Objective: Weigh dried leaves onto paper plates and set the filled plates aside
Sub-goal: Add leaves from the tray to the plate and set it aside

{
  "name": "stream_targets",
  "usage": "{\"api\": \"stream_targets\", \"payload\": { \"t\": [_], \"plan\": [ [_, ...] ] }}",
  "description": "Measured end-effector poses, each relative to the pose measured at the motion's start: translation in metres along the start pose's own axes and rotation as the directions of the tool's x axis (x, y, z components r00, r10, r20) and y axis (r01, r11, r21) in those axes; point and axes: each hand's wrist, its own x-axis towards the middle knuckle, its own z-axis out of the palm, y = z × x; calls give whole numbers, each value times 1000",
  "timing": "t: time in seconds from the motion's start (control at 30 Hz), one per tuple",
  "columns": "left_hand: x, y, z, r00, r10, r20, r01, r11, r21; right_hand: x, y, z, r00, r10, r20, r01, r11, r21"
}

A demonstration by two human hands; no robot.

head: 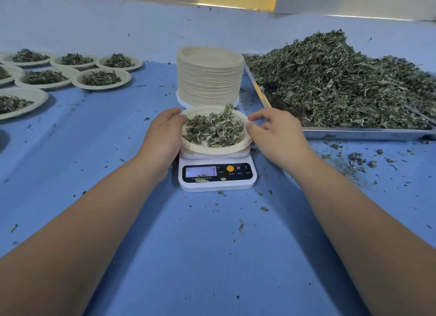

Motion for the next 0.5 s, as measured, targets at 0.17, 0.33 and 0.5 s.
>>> {"api": "stream_targets", "payload": {
  "t": [0.17,0.33,0.5],
  "plan": [
    [0,3,0,999,0,-40,-3,998,-67,0,-4,-1,999,37,-26,-36,999,35],
    [-3,16,-3,992,-70,-104,40,963,-268,-3,-23,-6,995,77,65,-90,966,241],
    [-4,31,-15,985,-130,-114,65,887,-457,0,-42,-2,908,139,395,-322,834,447]
  ]
}}
